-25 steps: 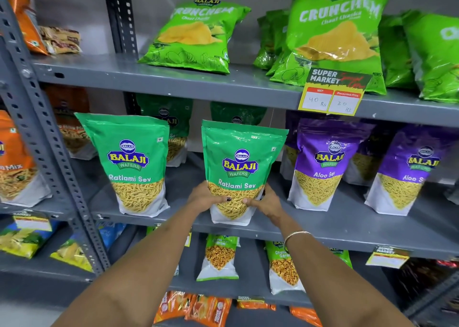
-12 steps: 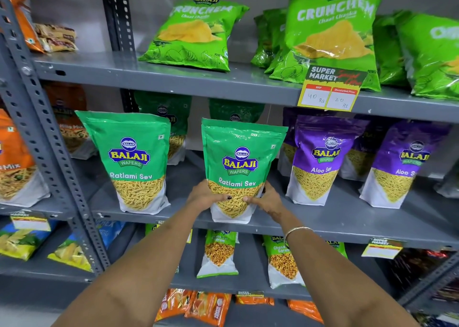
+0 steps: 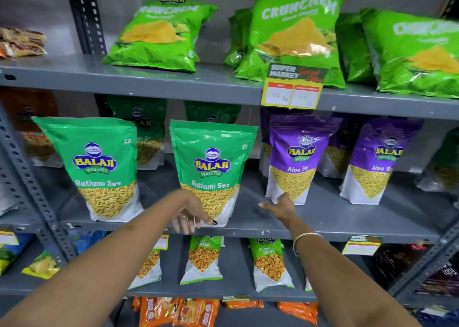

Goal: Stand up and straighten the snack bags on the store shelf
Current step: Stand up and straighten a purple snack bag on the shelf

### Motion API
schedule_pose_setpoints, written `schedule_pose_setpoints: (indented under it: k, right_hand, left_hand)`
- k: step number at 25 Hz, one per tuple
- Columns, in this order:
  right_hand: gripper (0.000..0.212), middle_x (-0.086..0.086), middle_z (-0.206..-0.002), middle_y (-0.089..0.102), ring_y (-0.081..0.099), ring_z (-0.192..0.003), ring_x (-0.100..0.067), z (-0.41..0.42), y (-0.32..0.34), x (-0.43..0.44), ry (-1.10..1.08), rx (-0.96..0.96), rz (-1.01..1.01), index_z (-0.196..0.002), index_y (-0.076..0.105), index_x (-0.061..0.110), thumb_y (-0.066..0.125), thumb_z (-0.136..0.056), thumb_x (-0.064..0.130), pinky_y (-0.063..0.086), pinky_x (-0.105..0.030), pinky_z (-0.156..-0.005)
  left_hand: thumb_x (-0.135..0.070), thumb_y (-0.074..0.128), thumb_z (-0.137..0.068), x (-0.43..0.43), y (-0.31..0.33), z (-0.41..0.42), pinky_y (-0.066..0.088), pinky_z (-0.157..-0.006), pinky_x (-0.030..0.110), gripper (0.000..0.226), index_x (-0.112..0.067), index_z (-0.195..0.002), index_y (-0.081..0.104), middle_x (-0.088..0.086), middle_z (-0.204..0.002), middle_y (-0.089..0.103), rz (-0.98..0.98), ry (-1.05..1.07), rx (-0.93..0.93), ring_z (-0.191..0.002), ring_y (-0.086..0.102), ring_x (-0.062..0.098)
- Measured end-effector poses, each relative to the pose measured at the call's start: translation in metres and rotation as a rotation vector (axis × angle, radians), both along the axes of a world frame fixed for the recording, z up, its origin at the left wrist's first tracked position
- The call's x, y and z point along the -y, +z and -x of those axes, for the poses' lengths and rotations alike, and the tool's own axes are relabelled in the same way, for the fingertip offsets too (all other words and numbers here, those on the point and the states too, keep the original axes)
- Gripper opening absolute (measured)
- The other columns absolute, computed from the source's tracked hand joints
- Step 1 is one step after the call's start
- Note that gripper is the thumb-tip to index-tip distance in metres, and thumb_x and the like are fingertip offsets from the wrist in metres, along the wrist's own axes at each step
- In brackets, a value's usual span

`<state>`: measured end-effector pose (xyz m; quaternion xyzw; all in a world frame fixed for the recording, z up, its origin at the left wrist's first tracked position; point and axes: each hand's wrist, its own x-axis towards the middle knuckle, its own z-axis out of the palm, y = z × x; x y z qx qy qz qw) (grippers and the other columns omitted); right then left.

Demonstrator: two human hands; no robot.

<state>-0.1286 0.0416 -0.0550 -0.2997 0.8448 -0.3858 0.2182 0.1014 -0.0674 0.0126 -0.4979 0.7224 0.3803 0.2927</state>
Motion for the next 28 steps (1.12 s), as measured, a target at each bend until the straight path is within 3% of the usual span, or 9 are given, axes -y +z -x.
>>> schedule_pose_setpoints:
  k: [4, 7, 9, 12, 13, 15, 18, 24, 28]
  right_hand:
    - [0.1, -0.021, -0.143, 0.037, 0.04, -0.133, -0.033, 0.075, 0.006, -0.019, -0.056, 0.019, -0.021, -0.139, 0.027, -0.004, 0.084, -0.065, 0.031, 0.037, -0.04, -0.11]
    - [0.101, -0.023, -0.144, 0.033, 0.033, -0.136, -0.034, 0.127, 0.017, -0.023, -0.031, 0.0, 0.014, -0.137, 0.025, -0.004, 0.085, -0.063, 0.029, 0.033, -0.04, -0.111]
    - [0.098, -0.022, -0.144, 0.034, 0.035, -0.135, -0.032, 0.15, 0.022, -0.02, 0.081, 0.06, 0.09, -0.138, 0.024, -0.005, 0.085, -0.065, 0.019, 0.037, -0.038, -0.107]
    - [0.075, -0.026, -0.139, 0.047, 0.051, -0.116, -0.025, 0.165, 0.024, -0.018, 0.292, 0.289, 0.246, -0.13, 0.034, -0.008, 0.076, -0.068, -0.011, 0.054, -0.018, -0.082]
    - [0.072, -0.027, -0.137, 0.048, 0.053, -0.113, -0.024, 0.165, 0.024, -0.018, 0.316, 0.327, 0.286, -0.129, 0.036, -0.008, 0.073, -0.068, -0.016, 0.055, -0.019, -0.084]
    - [0.073, -0.025, -0.136, 0.05, 0.053, -0.113, -0.025, 0.164, 0.022, -0.021, 0.294, 0.352, 0.315, -0.13, 0.035, -0.009, 0.073, -0.069, -0.016, 0.047, -0.036, -0.1]
    - [0.073, -0.027, -0.134, 0.052, 0.054, -0.12, -0.034, 0.161, 0.018, -0.029, 0.287, 0.392, 0.359, -0.129, 0.037, -0.01, 0.073, -0.066, -0.018, 0.043, -0.048, -0.104]
    - [0.066, -0.021, -0.128, 0.059, 0.058, -0.11, -0.026, 0.149, 0.013, -0.061, 0.332, 0.35, 0.351, -0.125, 0.046, -0.003, 0.077, -0.067, -0.01, 0.048, -0.038, -0.096]
    - [0.07, -0.018, -0.129, 0.06, 0.057, -0.119, -0.029, 0.142, 0.013, -0.077, 0.275, 0.305, 0.248, -0.125, 0.048, -0.002, 0.083, -0.065, 0.005, 0.044, -0.048, -0.105]
  left_hand:
    - [-0.039, 0.054, -0.09, -0.034, -0.001, 0.101, 0.043, -0.103, 0.043, 0.056, 0.0, -0.129, 0.046, 0.01, -0.113, 0.058, 0.017, 0.034, -0.288, -0.1, 0.052, 0.019]
    - [-0.034, 0.062, -0.086, -0.047, -0.016, 0.173, 0.037, -0.109, 0.041, 0.078, -0.003, -0.146, 0.023, 0.015, -0.153, 0.03, 0.153, 0.26, -0.616, -0.13, 0.04, 0.024]
    - [-0.027, 0.068, -0.083, -0.045, -0.033, 0.204, 0.028, -0.116, 0.037, 0.088, -0.001, -0.148, 0.016, 0.014, -0.157, 0.022, 0.261, 0.376, -0.747, -0.143, 0.027, 0.026]
    - [-0.011, 0.079, -0.07, -0.043, -0.053, 0.231, 0.037, -0.112, 0.044, 0.075, 0.004, -0.133, 0.042, 0.021, -0.141, 0.048, 0.219, 0.562, -0.949, -0.131, 0.047, 0.031]
    - [-0.004, 0.078, -0.069, -0.045, -0.056, 0.234, 0.041, -0.109, 0.044, 0.068, 0.006, -0.128, 0.045, 0.023, -0.136, 0.054, 0.204, 0.619, -0.99, -0.126, 0.051, 0.033]
    - [0.003, 0.075, -0.072, -0.052, -0.058, 0.237, 0.046, -0.101, 0.039, 0.061, 0.008, -0.126, 0.045, 0.023, -0.132, 0.057, 0.216, 0.683, -1.033, -0.12, 0.056, 0.033]
    - [-0.001, 0.076, -0.072, -0.063, -0.056, 0.232, 0.047, -0.088, 0.03, 0.063, 0.002, -0.126, 0.044, 0.018, -0.129, 0.059, 0.246, 0.703, -1.056, -0.113, 0.059, 0.028]
    - [-0.01, 0.081, -0.068, -0.087, -0.056, 0.211, 0.047, -0.1, 0.036, 0.063, -0.003, -0.122, 0.05, 0.016, -0.128, 0.062, 0.25, 0.629, -0.988, -0.114, 0.06, 0.025]
    - [-0.031, 0.084, -0.06, -0.102, -0.053, 0.199, 0.041, -0.108, 0.045, 0.073, -0.011, -0.124, 0.055, 0.01, -0.129, 0.063, 0.308, 0.562, -0.884, -0.121, 0.057, 0.028]
